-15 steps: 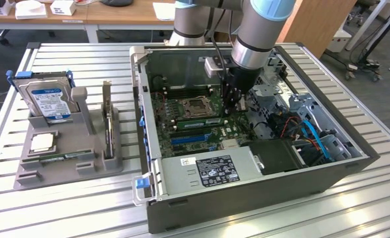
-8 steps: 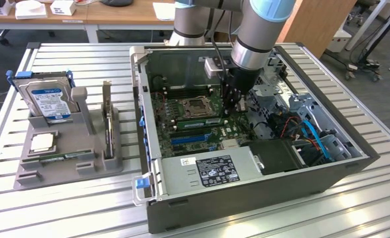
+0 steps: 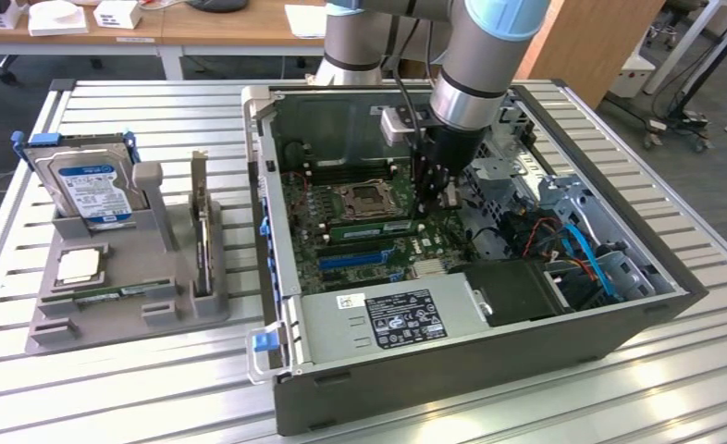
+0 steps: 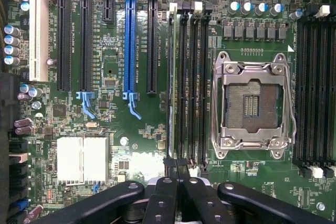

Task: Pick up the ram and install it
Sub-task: 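Press down the ram until it locks into place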

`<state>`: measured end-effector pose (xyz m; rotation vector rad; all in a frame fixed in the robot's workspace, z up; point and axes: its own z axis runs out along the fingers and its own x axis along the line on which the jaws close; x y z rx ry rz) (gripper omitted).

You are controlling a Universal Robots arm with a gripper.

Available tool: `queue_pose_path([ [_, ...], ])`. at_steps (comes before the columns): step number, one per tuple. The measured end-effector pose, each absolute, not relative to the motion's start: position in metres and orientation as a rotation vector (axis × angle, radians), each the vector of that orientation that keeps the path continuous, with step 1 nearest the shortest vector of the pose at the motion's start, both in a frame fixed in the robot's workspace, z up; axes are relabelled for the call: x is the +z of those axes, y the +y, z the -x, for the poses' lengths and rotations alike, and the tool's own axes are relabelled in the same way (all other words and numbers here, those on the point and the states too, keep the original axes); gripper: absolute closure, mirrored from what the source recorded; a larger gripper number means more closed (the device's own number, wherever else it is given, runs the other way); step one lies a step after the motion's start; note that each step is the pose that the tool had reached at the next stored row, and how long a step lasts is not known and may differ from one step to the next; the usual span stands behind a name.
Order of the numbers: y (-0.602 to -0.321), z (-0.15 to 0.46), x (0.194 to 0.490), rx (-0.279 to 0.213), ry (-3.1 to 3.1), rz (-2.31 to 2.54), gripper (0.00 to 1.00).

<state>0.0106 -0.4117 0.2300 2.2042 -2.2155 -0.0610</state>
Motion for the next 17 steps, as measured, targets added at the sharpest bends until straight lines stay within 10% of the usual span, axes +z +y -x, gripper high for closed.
queue_pose_path([
  [17,-0.4118,-0.0106,0.2269,-0.061,-2.215,-2.204,0.9],
])
